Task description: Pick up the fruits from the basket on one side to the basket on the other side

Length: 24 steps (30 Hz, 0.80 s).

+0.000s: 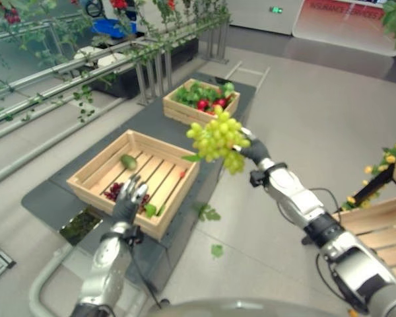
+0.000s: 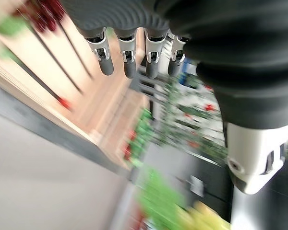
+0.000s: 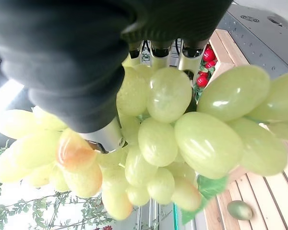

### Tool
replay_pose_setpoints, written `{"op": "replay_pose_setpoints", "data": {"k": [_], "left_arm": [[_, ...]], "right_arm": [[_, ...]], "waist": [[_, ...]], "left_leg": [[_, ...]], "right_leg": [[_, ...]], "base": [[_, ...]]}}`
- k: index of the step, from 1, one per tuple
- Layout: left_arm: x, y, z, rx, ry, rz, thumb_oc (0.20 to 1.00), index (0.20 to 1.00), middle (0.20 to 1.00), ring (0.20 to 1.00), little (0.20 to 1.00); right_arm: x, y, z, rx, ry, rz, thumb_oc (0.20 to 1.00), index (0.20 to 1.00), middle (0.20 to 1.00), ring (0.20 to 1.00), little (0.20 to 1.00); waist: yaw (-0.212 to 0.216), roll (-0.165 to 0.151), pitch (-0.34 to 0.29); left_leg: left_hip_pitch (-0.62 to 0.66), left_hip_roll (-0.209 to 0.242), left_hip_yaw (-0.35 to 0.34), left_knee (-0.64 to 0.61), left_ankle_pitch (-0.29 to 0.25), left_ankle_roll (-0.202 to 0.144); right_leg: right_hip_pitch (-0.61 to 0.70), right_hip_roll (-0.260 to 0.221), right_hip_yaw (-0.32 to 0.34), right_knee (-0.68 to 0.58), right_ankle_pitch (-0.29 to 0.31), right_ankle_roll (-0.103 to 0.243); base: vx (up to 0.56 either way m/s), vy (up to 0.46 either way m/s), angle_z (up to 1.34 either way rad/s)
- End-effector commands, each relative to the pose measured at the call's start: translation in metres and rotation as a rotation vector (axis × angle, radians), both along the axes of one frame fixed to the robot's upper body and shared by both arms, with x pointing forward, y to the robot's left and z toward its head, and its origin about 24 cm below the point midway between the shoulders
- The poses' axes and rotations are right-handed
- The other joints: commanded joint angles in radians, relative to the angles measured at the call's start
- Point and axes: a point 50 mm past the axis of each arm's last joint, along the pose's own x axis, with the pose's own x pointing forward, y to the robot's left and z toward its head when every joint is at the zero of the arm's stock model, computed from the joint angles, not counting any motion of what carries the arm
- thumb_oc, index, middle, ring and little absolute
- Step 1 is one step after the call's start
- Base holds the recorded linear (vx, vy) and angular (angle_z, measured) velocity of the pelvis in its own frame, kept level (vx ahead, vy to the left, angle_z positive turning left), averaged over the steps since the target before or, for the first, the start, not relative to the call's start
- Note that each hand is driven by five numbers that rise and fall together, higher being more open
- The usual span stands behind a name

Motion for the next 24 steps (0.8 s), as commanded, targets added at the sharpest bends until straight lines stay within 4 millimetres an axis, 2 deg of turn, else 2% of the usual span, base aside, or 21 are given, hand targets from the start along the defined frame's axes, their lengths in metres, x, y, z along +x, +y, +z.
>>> {"op": "replay_pose_setpoints", "data": {"k": [1,3,4,5,6,7,8,9,10,11,12,14,16,19,20,24], "left_arm": [[-0.005,-0.002,-0.015,0.182,0.088,-0.098,1.0,1.0,1.0,1.0,1.0],[-0.023,0.002,-0.04,0.264,0.24,-0.111,1.0,1.0,1.0,1.0,1.0],[-0.039,0.004,-0.058,0.314,0.359,-0.133,1.0,1.0,1.0,1.0,1.0],[-0.039,0.004,-0.058,0.314,0.359,-0.133,1.0,1.0,1.0,1.0,1.0],[-0.071,0.006,-0.084,0.374,0.566,-0.158,1.0,1.0,1.0,1.0,1.0],[-0.079,0.005,-0.09,0.384,0.615,-0.166,1.0,1.0,1.0,1.0,1.0],[-0.079,0.005,-0.09,0.385,0.614,-0.167,1.0,1.0,1.0,1.0,1.0],[-0.11,0.01,-0.103,0.405,0.78,-0.153,1.0,1.0,1.0,1.0,1.0],[-0.11,0.01,-0.103,0.405,0.78,-0.153,1.0,1.0,1.0,1.0,1.0],[-0.138,0.016,-0.11,0.411,0.924,-0.122,1.0,1.0,1.0,1.0,1.0],[-0.156,0.019,-0.113,0.391,1.004,-0.079,1.0,1.0,1.0,1.0,1.0],[-0.182,0.027,-0.112,0.367,1.093,-0.002,1.0,1.0,1.0,1.0,1.0],[-0.183,0.028,-0.112,0.374,1.094,0.001,1.0,1.0,1.0,1.0,1.0],[-0.167,0.03,-0.11,0.373,1.025,0.041,1.0,1.0,1.0,1.0,1.0],[-0.162,0.029,-0.11,0.362,1.004,0.059,1.0,1.0,1.0,1.0,1.0],[-0.138,0.021,-0.11,0.394,0.923,-0.027,1.0,1.0,1.0,1.0,1.0]], "right_arm": [[0.001,-0.012,0.054,0.076,-0.263,-0.025,0.2,0.2,0.2,0.2,0.2],[-0.004,-0.019,0.053,0.08,-0.271,-0.037,0.2,0.2,0.2,0.2,0.2],[-0.007,-0.023,0.052,0.082,-0.271,-0.048,0.2,0.2,0.2,0.2,0.2],[-0.007,-0.024,0.052,0.082,-0.271,-0.048,0.2,0.2,0.2,0.2,0.2],[-0.015,-0.033,0.048,0.081,-0.272,-0.063,0.2,0.2,0.2,0.2,0.2],[-0.019,-0.035,0.047,0.081,-0.276,-0.066,0.2,0.2,0.2,0.2,0.2],[-0.02,-0.035,0.047,0.081,-0.275,-0.067,0.2,0.2,0.2,0.2,0.2],[-0.028,-0.044,0.044,0.08,-0.28,-0.085,0.2,0.2,0.2,0.2,0.2],[-0.028,-0.044,0.044,0.08,-0.28,-0.085,0.2,0.2,0.2,0.2,0.2],[-0.036,-0.052,0.039,0.069,-0.278,-0.111,0.2,0.2,0.2,0.2,0.2],[-0.043,-0.059,0.036,0.054,-0.275,-0.136,0.2,0.2,0.2,0.2,0.2],[-0.056,-0.069,0.032,0.051,-0.285,-0.18,0.2,0.2,0.2,0.2,0.2],[-0.059,-0.07,0.033,0.05,-0.291,-0.182,0.2,0.2,0.2,0.2,0.2],[-0.06,-0.07,0.034,0.033,-0.308,-0.176,0.2,0.2,0.2,0.2,0.2],[-0.061,-0.07,0.035,0.028,-0.317,-0.17,0.2,0.2,0.2,0.2,0.2],[-0.073,-0.078,0.03,0.002,-0.313,-0.2,0.2,0.2,0.2,0.2,0.2]], "waist": [[-0.006,-0.021,-0.051],[-0.012,-0.019,-0.05],[-0.016,-0.018,-0.051],[-0.016,-0.018,-0.051],[-0.027,-0.018,-0.052],[-0.031,-0.018,-0.053],[-0.03,-0.017,-0.053],[-0.036,-0.018,-0.054],[-0.036,-0.018,-0.054],[-0.044,-0.021,-0.054],[-0.044,-0.021,-0.055],[-0.05,-0.025,-0.053],[-0.05,-0.026,-0.05],[-0.033,-0.027,-0.027],[-0.037,-0.028,-0.015],[-0.066,-0.022,-0.024]], "left_leg": [[-0.017,-0.042,-0.025,0.011,-0.048,0.037],[-0.018,-0.042,-0.024,0.012,-0.05,0.037],[-0.018,-0.042,-0.023,0.011,-0.05,0.037],[-0.018,-0.042,-0.023,0.011,-0.05,0.037],[-0.018,-0.042,-0.02,0.011,-0.051,0.038],[-0.017,-0.042,-0.018,0.012,-0.053,0.037],[-0.017,-0.042,-0.018,0.012,-0.053,0.037],[-0.015,-0.042,-0.015,0.012,-0.055,0.038],[-0.016,-0.042,-0.015,0.012,-0.055,0.038],[-0.016,-0.039,-0.014,0.014,-0.056,0.037],[-0.013,-0.038,-0.011,0.015,-0.058,0.037],[-0.013,-0.036,-0.009,0.013,-0.057,0.038],[-0.017,-0.036,-0.01,0.013,-0.055,0.04],[-0.062,-0.113,-0.205,0.013,-0.05,0.061],[-0.076,-0.121,-0.229,0.03,-0.05,0.062],[-0.07,-0.126,-0.229,0.032,-0.058,0.071]], "right_leg": [[0.027,-0.025,-0.003,0.041,-0.075,0.072],[0.024,-0.025,0.001,0.042,-0.076,0.073],[0.022,-0.025,0.001,0.043,-0.076,0.074],[0.022,-0.025,0.001,0.043,-0.076,0.074],[0.02,-0.025,0.006,0.044,-0.076,0.074],[0.019,-0.024,0.007,0.045,-0.077,0.075],[0.019,-0.024,0.007,0.046,-0.077,0.075],[0.019,-0.023,0.011,0.047,-0.078,0.075],[0.018,-0.023,0.011,0.047,-0.078,0.075],[0.015,-0.022,0.016,0.049,-0.078,0.075],[0.014,-0.02,0.019,0.049,-0.078,0.075],[0.006,-0.018,0.03,0.051,-0.074,0.076],[0.0,-0.018,0.036,0.051,-0.071,0.077],[-0.071,-0.023,0.081,0.085,-0.061,0.072],[-0.083,-0.019,0.095,0.095,-0.058,0.069],[-0.07,-0.018,0.104,0.082,-0.059,0.075]], "base": [[0.0,0.0,0.0],[0.0,0.0,0.0],[0.0,0.0,0.0],[0.0,0.0,0.0],[0.0,0.0,0.0],[0.0,0.0,0.0],[0.0,0.0,0.0],[0.01,0.007,-0.04],[0.0,0.008,-0.08],[0.0,0.0,0.0],[0.0,0.0,0.0],[0.0,-0.006,-0.06],[-0.05,0.015,-0.19],[-0.13,0.018,-0.37],[-0.09,0.005,-0.76],[0.04,0.052,-0.4]]}}
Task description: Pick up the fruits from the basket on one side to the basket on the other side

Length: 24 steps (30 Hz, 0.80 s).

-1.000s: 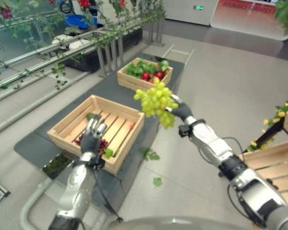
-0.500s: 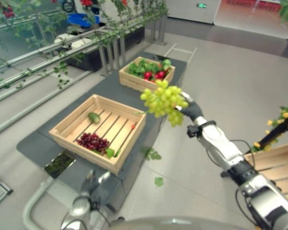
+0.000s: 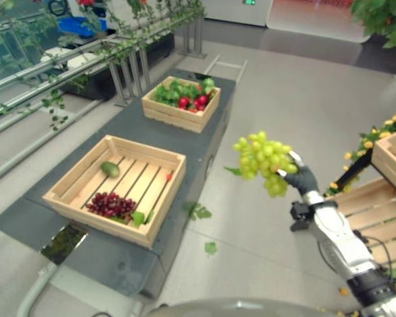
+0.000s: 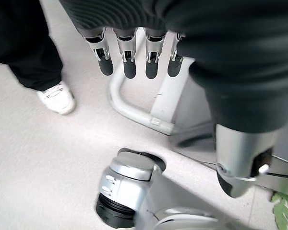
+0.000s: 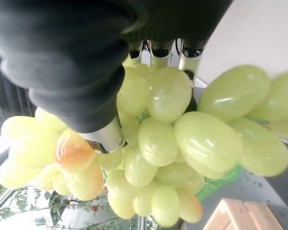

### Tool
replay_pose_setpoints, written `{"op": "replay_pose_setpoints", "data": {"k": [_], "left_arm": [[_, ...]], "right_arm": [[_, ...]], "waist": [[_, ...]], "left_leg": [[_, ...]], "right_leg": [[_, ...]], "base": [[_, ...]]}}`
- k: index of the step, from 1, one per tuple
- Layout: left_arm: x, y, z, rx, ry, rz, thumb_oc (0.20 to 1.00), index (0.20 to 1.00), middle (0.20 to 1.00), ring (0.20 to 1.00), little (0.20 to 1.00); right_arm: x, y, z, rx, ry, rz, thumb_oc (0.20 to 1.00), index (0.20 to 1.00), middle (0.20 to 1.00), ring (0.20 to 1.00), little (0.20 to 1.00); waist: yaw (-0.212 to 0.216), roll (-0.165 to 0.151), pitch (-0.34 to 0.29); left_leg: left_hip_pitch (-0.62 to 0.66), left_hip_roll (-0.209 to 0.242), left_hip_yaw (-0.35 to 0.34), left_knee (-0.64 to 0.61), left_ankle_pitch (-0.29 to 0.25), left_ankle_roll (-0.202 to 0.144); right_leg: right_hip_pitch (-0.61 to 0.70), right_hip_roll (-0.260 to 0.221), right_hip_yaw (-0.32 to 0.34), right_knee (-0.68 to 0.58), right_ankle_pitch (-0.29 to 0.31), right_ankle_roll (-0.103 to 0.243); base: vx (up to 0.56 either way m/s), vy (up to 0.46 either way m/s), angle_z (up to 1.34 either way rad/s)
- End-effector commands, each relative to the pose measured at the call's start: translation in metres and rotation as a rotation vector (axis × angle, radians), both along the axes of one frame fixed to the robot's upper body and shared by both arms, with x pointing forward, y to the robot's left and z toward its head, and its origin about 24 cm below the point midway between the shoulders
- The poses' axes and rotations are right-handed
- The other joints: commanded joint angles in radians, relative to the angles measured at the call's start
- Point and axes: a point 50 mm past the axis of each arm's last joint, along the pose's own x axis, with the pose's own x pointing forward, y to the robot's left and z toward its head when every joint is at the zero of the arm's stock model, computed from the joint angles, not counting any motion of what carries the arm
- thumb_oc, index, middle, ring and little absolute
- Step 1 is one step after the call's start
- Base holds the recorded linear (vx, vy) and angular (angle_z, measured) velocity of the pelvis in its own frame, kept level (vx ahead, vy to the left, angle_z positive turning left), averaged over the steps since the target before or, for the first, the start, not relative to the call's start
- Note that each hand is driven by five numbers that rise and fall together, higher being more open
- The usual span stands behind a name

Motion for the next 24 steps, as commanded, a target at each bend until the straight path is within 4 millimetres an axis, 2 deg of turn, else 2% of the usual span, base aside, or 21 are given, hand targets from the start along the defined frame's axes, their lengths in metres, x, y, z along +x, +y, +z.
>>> {"op": "replay_pose_setpoints", "data": {"k": [1,3,5,6,7,9,14,15,19,20,21,22,23,24], "left_arm": [[0.035,-0.001,0.003,0.026,-0.067,-0.133,1.0,1.0,1.0,1.0,1.0],[0.054,-0.003,0.006,0.04,-0.116,-0.215,1.0,1.0,1.0,1.0,1.0],[0.068,-0.005,0.009,0.042,-0.162,-0.259,1.0,1.0,1.0,1.0,1.0],[0.068,-0.005,0.009,0.042,-0.162,-0.26,1.0,1.0,1.0,1.0,1.0],[0.082,-0.008,0.013,0.047,-0.207,-0.302,1.0,1.0,1.0,1.0,1.0],[0.092,-0.008,0.017,0.057,-0.238,-0.326,1.0,1.0,1.0,1.0,1.0],[0.096,-0.006,0.018,0.068,-0.25,-0.344,1.0,1.0,1.0,1.0,1.0],[0.092,-0.006,0.017,0.076,-0.224,-0.354,1.0,1.0,1.0,1.0,1.0],[0.086,-0.004,0.015,0.089,-0.189,-0.368,1.0,1.0,1.0,1.0,1.0],[0.084,-0.003,0.014,0.093,-0.183,-0.366,1.0,1.0,1.0,1.0,1.0],[0.081,0.0,0.014,0.104,-0.177,-0.356,1.0,1.0,1.0,1.0,1.0],[0.077,0.003,0.014,0.111,-0.163,-0.349,1.0,1.0,1.0,1.0,1.0],[0.066,0.009,0.013,0.122,-0.13,-0.326,1.0,1.0,1.0,1.0,1.0],[0.066,0.009,0.013,0.122,-0.129,-0.326,1.0,1.0,1.0,1.0,1.0]], "right_arm": [[0.002,-0.001,0.053,0.015,-0.29,0.005,0.2,0.2,0.2,0.2,0.2],[-0.003,-0.003,0.049,0.01,-0.279,-0.002,0.2,0.2,0.2,0.2,0.2],[-0.006,-0.004,0.048,0.011,-0.277,-0.011,0.2,0.2,0.2,0.2,0.2],[-0.006,-0.004,0.048,0.011,-0.277,-0.012,0.2,0.2,0.2,0.2,0.2],[-0.009,-0.005,0.047,0.01,-0.28,-0.018,0.2,0.2,0.2,0.2,0.2],[-0.015,-0.008,0.048,0.007,-0.283,-0.028,0.2,0.2,0.2,0.2,0.2],[-0.022,-0.013,0.047,0.005,-0.285,-0.055,0.2,0.2,0.2,0.2,0.2],[-0.025,-0.014,0.046,0.016,-0.287,-0.064,0.2,0.2,0.2,0.2,0.2],[-0.029,-0.018,0.047,0.021,-0.299,-0.092,0.2,0.2,0.2,0.2,0.2],[-0.028,-0.017,0.049,0.023,-0.307,-0.09,0.2,0.2,0.2,0.2,0.2],[-0.026,-0.015,0.05,0.027,-0.317,-0.087,0.2,0.2,0.2,0.2,0.2],[-0.025,-0.014,0.051,0.027,-0.325,-0.083,0.2,0.2,0.2,0.2,0.2],[-0.025,-0.011,0.054,0.03,-0.34,-0.065,0.2,0.2,0.2,0.2,0.2],[-0.025,-0.011,0.054,0.03,-0.339,-0.064,0.2,0.2,0.2,0.2,0.2]], "waist": [[-0.014,-0.007,-0.016],[-0.032,-0.008,-0.024],[-0.043,-0.009,-0.025],[-0.041,-0.009,-0.026],[-0.055,-0.011,-0.024],[-0.065,-0.014,-0.021],[-0.089,-0.019,-0.007],[-0.103,-0.025,0.003],[-0.121,-0.028,0.027],[-0.124,-0.027,0.038],[-0.109,-0.028,0.049],[-0.101,-0.031,0.055],[-0.092,-0.032,0.059],[-0.091,-0.032,0.061]], "left_leg": [[-0.03,-0.036,0.002,0.017,-0.008,0.029],[-0.025,-0.036,0.016,0.003,-0.01,0.034],[-0.027,-0.035,0.033,-0.002,-0.009,0.036],[-0.028,-0.035,0.034,-0.002,-0.009,0.036],[-0.033,-0.035,0.045,-0.004,-0.01,0.038],[-0.037,-0.039,0.062,-0.004,-0.012,0.043],[-0.051,-0.041,0.093,-0.004,-0.013,0.05],[-0.063,-0.044,0.119,-0.004,-0.012,0.052],[-0.088,-0.044,0.172,-0.004,-0.012,0.059],[-0.094,-0.041,0.191,-0.004,-0.011,0.061],[-0.096,-0.03,0.229,-0.004,-0.014,0.061],[-0.094,-0.019,0.259,-0.003,-0.017,0.058],[-0.08,0.0,0.313,-0.001,-0.025,0.049],[-0.078,0.001,0.314,-0.001,-0.026,0.049]], "right_leg": [[0.034,0.0,-0.02,0.07,-0.097,0.054],[0.035,-0.005,-0.009,0.06,-0.092,0.062],[0.026,-0.009,0.005,0.055,-0.083,0.068],[0.025,-0.009,0.006,0.055,-0.082,0.069],[0.013,-0.013,0.022,0.053,-0.073,0.074],[-0.001,-0.016,0.043,0.054,-0.063,0.081],[-0.039,-0.02,0.089,0.057,-0.039,0.093],[-0.065,-0.021,0.119,0.058,-0.023,0.102],[-0.118,-0.024,0.171,0.065,0.005,0.119],[-0.135,-0.027,0.167,0.075,0.009,0.125],[-0.15,-0.037,0.145,0.09,0.01,0.132],[-0.155,-0.049,0.104,0.096,0.016,0.136],[-0.155,-0.076,0.001,0.105,0.016,0.138],[-0.153,-0.076,0.001,0.106,0.015,0.138]], "base": [[0.05,0.087,-0.09],[0.02,0.08,-0.11],[-0.02,0.056,-0.2],[-0.04,0.068,-0.34],[-0.04,0.064,-0.35],[-0.05,0.082,-0.33],[-0.08,0.066,-0.35],[-0.12,0.066,-0.44],[-0.12,0.078,-0.69],[-0.14,0.043,-0.73],[-0.12,0.012,-1.09],[-0.09,0.015,-1.33],[-0.05,0.012,-1.18],[-0.02,0.02,-0.71]]}}
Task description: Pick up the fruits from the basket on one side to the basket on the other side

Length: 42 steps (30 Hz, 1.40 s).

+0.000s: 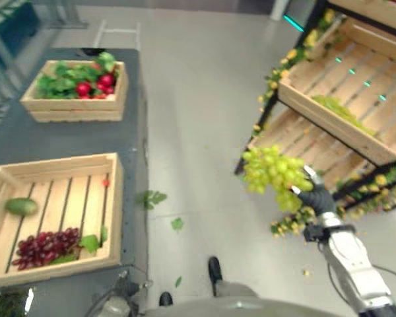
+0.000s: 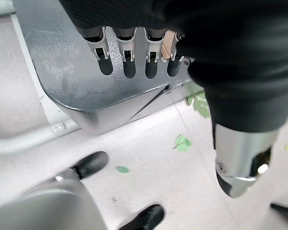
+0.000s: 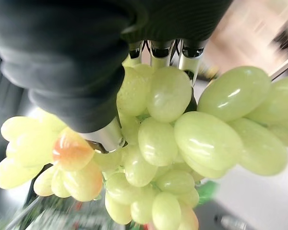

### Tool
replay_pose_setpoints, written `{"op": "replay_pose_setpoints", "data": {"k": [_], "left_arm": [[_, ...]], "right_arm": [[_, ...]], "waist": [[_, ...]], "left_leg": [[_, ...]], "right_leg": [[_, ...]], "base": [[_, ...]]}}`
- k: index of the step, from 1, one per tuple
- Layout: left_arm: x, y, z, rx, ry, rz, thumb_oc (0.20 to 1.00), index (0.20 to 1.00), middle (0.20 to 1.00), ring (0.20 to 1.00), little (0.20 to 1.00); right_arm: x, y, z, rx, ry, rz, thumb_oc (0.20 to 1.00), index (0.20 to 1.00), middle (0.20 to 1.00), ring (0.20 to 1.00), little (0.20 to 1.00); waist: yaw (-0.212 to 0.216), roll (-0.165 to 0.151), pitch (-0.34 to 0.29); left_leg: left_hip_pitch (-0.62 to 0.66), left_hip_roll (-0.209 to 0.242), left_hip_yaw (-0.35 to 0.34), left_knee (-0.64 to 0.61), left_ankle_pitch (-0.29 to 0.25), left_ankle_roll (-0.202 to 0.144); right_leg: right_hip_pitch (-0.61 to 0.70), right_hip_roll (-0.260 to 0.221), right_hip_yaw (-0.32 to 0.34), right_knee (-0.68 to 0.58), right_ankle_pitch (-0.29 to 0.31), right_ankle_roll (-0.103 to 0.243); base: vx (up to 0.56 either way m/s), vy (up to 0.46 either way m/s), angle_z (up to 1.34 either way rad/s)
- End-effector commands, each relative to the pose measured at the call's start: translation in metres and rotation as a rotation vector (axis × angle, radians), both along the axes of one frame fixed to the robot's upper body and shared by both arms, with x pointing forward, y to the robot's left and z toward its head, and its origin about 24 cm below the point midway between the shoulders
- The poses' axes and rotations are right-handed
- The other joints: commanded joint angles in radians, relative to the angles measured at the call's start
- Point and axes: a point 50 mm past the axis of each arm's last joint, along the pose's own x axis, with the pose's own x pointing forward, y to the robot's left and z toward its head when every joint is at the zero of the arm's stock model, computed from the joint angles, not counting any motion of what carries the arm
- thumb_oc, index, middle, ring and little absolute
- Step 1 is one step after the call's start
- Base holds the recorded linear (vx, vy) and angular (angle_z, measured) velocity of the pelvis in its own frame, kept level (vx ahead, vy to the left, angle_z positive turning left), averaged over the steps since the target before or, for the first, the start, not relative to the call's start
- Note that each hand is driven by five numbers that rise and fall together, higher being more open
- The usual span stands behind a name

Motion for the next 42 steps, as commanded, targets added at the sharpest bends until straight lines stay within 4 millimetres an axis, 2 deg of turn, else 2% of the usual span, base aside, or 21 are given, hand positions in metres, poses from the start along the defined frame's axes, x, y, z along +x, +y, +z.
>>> {"op": "replay_pose_setpoints", "data": {"k": [1,2,6,12,15,21,23,26,27,28,31,34,35,36,37,38,39,40,41,42], "left_arm": [[-0.005,0.013,0.002,0.059,0.028,-0.015,1.0,1.0,1.0,1.0,1.0],[-0.014,0.016,0.0,0.065,0.059,-0.014,1.0,1.0,1.0,1.0,1.0],[-0.015,0.019,0.001,0.075,0.067,-0.019,1.0,1.0,1.0,1.0,1.0],[0.002,0.019,0.006,0.073,0.003,-0.013,1.0,1.0,1.0,1.0,1.0],[0.01,0.017,0.008,0.062,-0.036,0.0,1.0,1.0,1.0,1.0,1.0],[0.014,0.004,0.005,0.016,-0.048,0.005,1.0,1.0,1.0,1.0,1.0],[0.01,-0.013,0.0,-0.036,-0.036,-0.025,1.0,1.0,1.0,1.0,1.0],[0.009,-0.017,-0.002,-0.045,-0.027,-0.034,1.0,1.0,1.0,1.0,1.0],[0.008,-0.025,-0.003,-0.064,-0.023,-0.052,1.0,1.0,1.0,1.0,1.0],[0.008,-0.025,-0.004,-0.064,-0.023,-0.052,1.0,1.0,1.0,1.0,1.0],[0.006,-0.033,-0.005,-0.079,-0.023,-0.077,1.0,1.0,1.0,1.0,1.0],[0.007,-0.032,-0.004,-0.064,-0.041,-0.048,1.0,1.0,1.0,1.0,1.0],[0.007,-0.032,-0.004,-0.064,-0.041,-0.048,1.0,1.0,1.0,1.0,1.0],[0.005,-0.027,-0.003,-0.061,-0.068,0.059,1.0,1.0,1.0,1.0,1.0],[0.005,-0.027,-0.003,-0.061,-0.069,0.059,1.0,1.0,1.0,1.0,1.0],[0.0,-0.021,-0.003,-0.059,-0.084,0.183,1.0,1.0,1.0,1.0,1.0],[-0.002,-0.018,-0.002,-0.06,-0.088,0.213,1.0,1.0,1.0,1.0,1.0],[-0.002,-0.018,-0.002,-0.06,-0.088,0.213,1.0,1.0,1.0,1.0,1.0],[-0.012,-0.011,-0.004,-0.052,-0.061,0.273,1.0,1.0,1.0,1.0,1.0],[-0.017,-0.01,-0.006,-0.047,-0.035,0.274,1.0,1.0,1.0,1.0,1.0]], "right_arm": [[0.012,0.007,0.061,-0.005,-0.329,0.042,0.2,0.2,0.2,0.2,0.2],[0.009,0.008,0.064,-0.014,-0.34,0.061,0.2,0.2,0.2,0.2,0.2],[0.006,0.006,0.066,-0.026,-0.341,0.065,0.2,0.2,0.2,0.2,0.2],[0.005,0.004,0.069,-0.035,-0.345,0.064,0.2,0.2,0.2,0.2,0.2],[0.006,0.007,0.068,-0.038,-0.343,0.075,0.2,0.2,0.2,0.2,0.2],[0.002,0.004,0.068,-0.051,-0.33,0.073,0.2,0.2,0.2,0.2,0.2],[-0.001,0.0,0.067,-0.064,-0.316,0.065,0.2,0.2,0.2,0.2,0.2],[-0.001,0.0,0.067,-0.07,-0.312,0.066,0.2,0.2,0.2,0.2,0.2],[-0.003,-0.002,0.066,-0.078,-0.308,0.062,0.2,0.2,0.2,0.2,0.2],[-0.003,-0.002,0.066,-0.079,-0.308,0.062,0.2,0.2,0.2,0.2,0.2],[-0.003,-0.002,0.068,-0.092,-0.313,0.065,0.2,0.2,0.2,0.2,0.2],[-0.002,0.0,0.07,-0.084,-0.331,0.069,0.2,0.2,0.2,0.2,0.2],[-0.002,0.0,0.07,-0.084,-0.331,0.069,0.2,0.2,0.2,0.2,0.2],[-0.002,0.0,0.067,-0.082,-0.32,0.059,0.2,0.2,0.2,0.2,0.2],[-0.002,0.0,0.067,-0.082,-0.32,0.059,0.2,0.2,0.2,0.2,0.2],[-0.002,0.002,0.066,-0.082,-0.313,0.07,0.2,0.2,0.2,0.2,0.2],[0.0,0.004,0.066,-0.078,-0.315,0.079,0.2,0.2,0.2,0.2,0.2],[0.0,0.004,0.066,-0.078,-0.315,0.079,0.2,0.2,0.2,0.2,0.2],[0.004,0.009,0.068,-0.071,-0.324,0.105,0.2,0.2,0.2,0.2,0.2],[0.004,0.011,0.068,-0.066,-0.326,0.113,0.2,0.2,0.2,0.2,0.2]], "waist": [[0.04,0.007,0.0],[0.047,0.012,0.007],[0.049,0.017,0.007],[0.056,0.039,-0.008],[0.061,0.033,-0.016],[0.044,0.055,-0.027],[0.022,0.074,-0.032],[0.018,0.077,-0.032],[0.01,0.083,-0.033],[0.011,0.083,-0.033],[0.003,0.083,-0.023],[0.011,0.055,0.006],[0.01,0.057,0.006],[0.038,0.045,0.033],[0.036,0.046,0.034],[0.071,0.038,0.056],[0.08,0.034,0.056],[0.08,0.034,0.056],[0.104,0.035,0.058],[0.11,0.034,0.057]], "left_leg": [[-0.04,-0.005,-0.073,-0.013,-0.014,-0.014],[-0.035,0.012,-0.03,-0.007,-0.014,-0.013],[-0.033,0.017,-0.008,-0.006,-0.016,-0.011],[-0.022,0.033,0.08,-0.008,-0.02,-0.005],[-0.013,0.031,0.133,-0.004,-0.025,-0.011],[0.012,0.043,0.157,0.005,-0.023,-0.02],[0.03,0.059,0.169,0.018,-0.025,-0.035],[0.035,0.065,0.173,0.024,-0.026,-0.04],[0.038,0.077,0.176,0.044,-0.029,-0.048],[0.037,0.078,0.177,0.045,-0.03,-0.048],[0.009,0.111,0.178,0.15,-0.052,-0.066],[-0.072,0.158,0.151,0.367,-0.088,-0.067],[-0.077,0.162,0.149,0.378,-0.093,-0.068],[-0.142,0.162,0.057,0.512,-0.058,-0.07],[-0.144,0.164,0.055,0.516,-0.06,-0.07],[-0.208,0.069,-0.084,0.578,-0.034,-0.067],[-0.231,0.028,-0.121,0.583,-0.038,-0.057],[-0.231,0.028,-0.121,0.583,-0.038,-0.057],[-0.258,-0.03,-0.186,0.564,-0.055,-0.035],[-0.282,-0.031,-0.195,0.543,-0.06,-0.029]], "right_leg": [[0.064,-0.076,-0.072,0.083,-0.106,0.011],[0.077,-0.094,-0.142,0.118,-0.126,0.002],[0.097,-0.097,-0.141,0.145,-0.147,-0.004],[0.127,-0.101,-0.236,0.234,-0.207,-0.017],[0.165,-0.104,-0.306,0.172,-0.208,-0.014],[0.18,-0.075,-0.272,0.144,-0.222,-0.027],[0.202,-0.046,-0.251,0.118,-0.238,-0.045],[0.208,-0.038,-0.242,0.114,-0.242,-0.05],[0.215,-0.025,-0.231,0.113,-0.252,-0.058],[0.215,-0.025,-0.23,0.113,-0.252,-0.058],[0.226,-0.007,-0.209,0.107,-0.264,-0.079],[0.238,0.001,-0.177,0.105,-0.27,-0.107],[0.237,0.004,-0.178,0.105,-0.271,-0.108],[0.255,0.015,-0.152,0.104,-0.275,-0.127],[0.256,0.016,-0.154,0.104,-0.275,-0.128],[0.263,0.021,-0.118,0.105,-0.279,-0.141],[0.262,0.025,-0.102,0.101,-0.279,-0.141],[0.262,0.025,-0.102,0.101,-0.279,-0.141],[0.269,0.043,-0.057,0.099,-0.279,-0.139],[0.279,0.049,-0.042,0.093,-0.283,-0.137]], "base": [[-0.06,0.012,-0.91],[-0.06,0.013,-0.95],[-0.05,0.014,-0.64],[-0.02,0.006,-0.57],[-0.02,-0.073,-0.55],[0.04,-0.081,-0.26],[0.05,-0.161,-0.05],[0.02,-0.11,-0.08],[0.02,-0.106,-0.14],[0.03,-0.223,-0.19],[-0.01,-0.185,-0.07],[-0.03,-0.218,-0.26],[0.03,-0.22,-0.37],[0.02,-0.131,-0.45],[0.0,-0.201,-0.71],[-0.03,-0.104,-0.66],[-0.03,-0.102,-0.59],[0.03,-0.086,-0.78],[0.06,-0.07,-0.88],[0.11,-0.061,-1.08]]}}
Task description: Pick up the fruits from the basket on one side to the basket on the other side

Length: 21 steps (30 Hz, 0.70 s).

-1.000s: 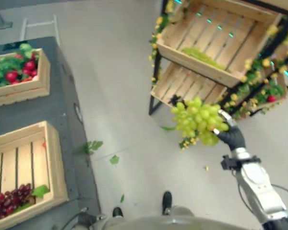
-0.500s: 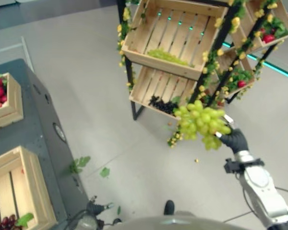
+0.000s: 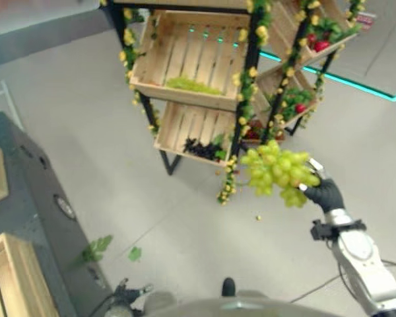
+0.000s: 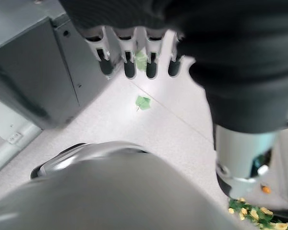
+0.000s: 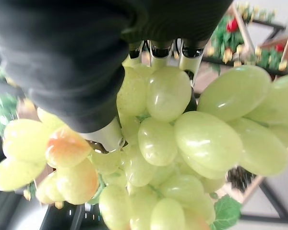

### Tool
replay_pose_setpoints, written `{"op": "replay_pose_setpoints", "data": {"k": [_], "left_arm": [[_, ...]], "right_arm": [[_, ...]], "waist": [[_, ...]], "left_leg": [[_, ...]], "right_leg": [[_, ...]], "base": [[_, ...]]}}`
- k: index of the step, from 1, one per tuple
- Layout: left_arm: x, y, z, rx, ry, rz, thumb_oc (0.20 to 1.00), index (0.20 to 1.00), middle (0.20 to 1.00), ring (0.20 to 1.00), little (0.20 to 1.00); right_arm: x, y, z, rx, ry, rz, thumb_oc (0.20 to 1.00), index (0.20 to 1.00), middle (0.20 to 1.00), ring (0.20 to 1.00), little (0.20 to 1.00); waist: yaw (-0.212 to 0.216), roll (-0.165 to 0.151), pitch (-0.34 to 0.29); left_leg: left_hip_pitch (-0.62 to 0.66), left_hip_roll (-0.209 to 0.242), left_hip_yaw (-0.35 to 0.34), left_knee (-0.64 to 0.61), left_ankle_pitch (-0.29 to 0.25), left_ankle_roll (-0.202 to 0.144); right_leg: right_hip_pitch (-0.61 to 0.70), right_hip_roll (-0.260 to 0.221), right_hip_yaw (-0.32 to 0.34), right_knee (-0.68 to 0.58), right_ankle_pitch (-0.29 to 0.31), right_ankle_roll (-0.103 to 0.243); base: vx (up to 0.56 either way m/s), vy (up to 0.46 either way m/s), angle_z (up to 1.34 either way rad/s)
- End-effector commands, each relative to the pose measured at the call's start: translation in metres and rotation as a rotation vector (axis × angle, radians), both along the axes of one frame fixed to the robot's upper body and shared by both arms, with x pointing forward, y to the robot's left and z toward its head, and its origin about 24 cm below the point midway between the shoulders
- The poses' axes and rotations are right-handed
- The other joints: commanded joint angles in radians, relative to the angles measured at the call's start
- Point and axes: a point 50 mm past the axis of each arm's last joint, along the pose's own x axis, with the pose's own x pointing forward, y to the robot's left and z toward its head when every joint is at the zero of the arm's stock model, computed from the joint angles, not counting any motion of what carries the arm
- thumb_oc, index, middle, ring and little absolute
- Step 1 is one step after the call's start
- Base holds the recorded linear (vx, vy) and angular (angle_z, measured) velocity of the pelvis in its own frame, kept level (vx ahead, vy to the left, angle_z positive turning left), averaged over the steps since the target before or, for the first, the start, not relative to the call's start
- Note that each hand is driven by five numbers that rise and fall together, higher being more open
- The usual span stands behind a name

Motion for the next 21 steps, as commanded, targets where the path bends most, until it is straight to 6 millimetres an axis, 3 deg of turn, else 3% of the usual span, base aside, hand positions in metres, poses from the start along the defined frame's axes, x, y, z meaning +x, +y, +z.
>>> {"op": "replay_pose_setpoints", "data": {"k": [1,2,3,5,9,11,17,21], "left_arm": [[-0.003,0.001,-0.001,0.005,0.009,0.053,1.0,1.0,1.0,1.0,1.0],[-0.016,0.002,-0.004,0.002,0.053,0.073,1.0,1.0,1.0,1.0,1.0],[-0.016,0.002,-0.004,0.002,0.053,0.073,1.0,1.0,1.0,1.0,1.0],[-0.029,0.003,-0.006,-0.001,0.104,0.126,1.0,1.0,1.0,1.0,1.0],[-0.031,0.001,-0.007,-0.007,0.114,0.126,1.0,1.0,1.0,1.0,1.0],[-0.034,0.002,-0.007,-0.001,0.115,0.133,1.0,1.0,1.0,1.0,1.0],[-0.018,0.002,-0.005,0.005,0.076,0.085,1.0,1.0,1.0,1.0,1.0],[0.02,0.003,0.004,0.025,-0.035,-0.023,1.0,1.0,1.0,1.0,1.0]], "right_arm": [[0.009,0.014,0.049,0.024,-0.262,0.086,0.2,0.2,0.2,0.2,0.2],[0.008,0.014,0.05,0.03,-0.271,0.093,0.2,0.2,0.2,0.2,0.2],[0.008,0.014,0.05,0.03,-0.27,0.093,0.2,0.2,0.2,0.2,0.2],[0.01,0.016,0.049,0.016,-0.269,0.1,0.2,0.2,0.2,0.2,0.2],[0.011,0.015,0.051,0.0,-0.279,0.091,0.2,0.2,0.2,0.2,0.2],[0.01,0.017,0.049,0.003,-0.284,0.082,0.2,0.2,0.2,0.2,0.2],[0.007,0.02,0.046,0.022,-0.271,0.084,0.2,0.2,0.2,0.2,0.2],[0.01,0.024,0.043,0.011,-0.26,0.092,0.2,0.2,0.2,0.2,0.2]], "waist": [[0.034,-0.014,0.005],[0.051,-0.006,0.007],[0.051,-0.008,0.007],[0.076,0.006,0.018],[0.083,0.009,0.02],[0.089,0.009,-0.005],[0.073,-0.016,-0.054],[0.052,-0.017,-0.062]], "left_leg": [[-0.071,-0.014,0.009,-0.073,0.011,0.098],[-0.102,-0.012,-0.048,-0.173,0.076,0.08],[-0.098,-0.013,-0.048,-0.179,0.078,0.08],[-0.121,0.012,-0.104,-0.344,0.189,0.038],[-0.122,0.036,-0.065,-0.405,0.222,0.033],[-0.084,0.033,-0.089,-0.444,0.238,0.04],[-0.026,0.016,-0.025,-0.45,0.182,0.069],[0.039,0.003,0.023,-0.485,0.145,0.103]], "right_leg": [[0.105,0.06,0.058,0.01,-0.098,0.11],[0.119,0.082,0.082,0.002,-0.103,0.11],[0.121,0.08,0.082,0.002,-0.104,0.11],[0.15,0.114,0.113,-0.017,-0.117,0.109],[0.184,0.125,0.128,-0.037,-0.136,0.106],[0.205,0.126,0.144,-0.038,-0.167,0.105],[0.219,0.06,0.145,0.005,-0.199,0.139],[0.128,0.02,0.15,0.206,-0.175,0.2]], "base": [[0.19,0.051,-0.81],[0.16,0.064,-0.61],[0.18,0.081,-0.57],[0.18,0.051,-0.57],[0.13,0.066,-0.61],[0.22,0.163,-0.21],[0.21,0.197,0.03],[0.14,0.216,-0.2]]}}
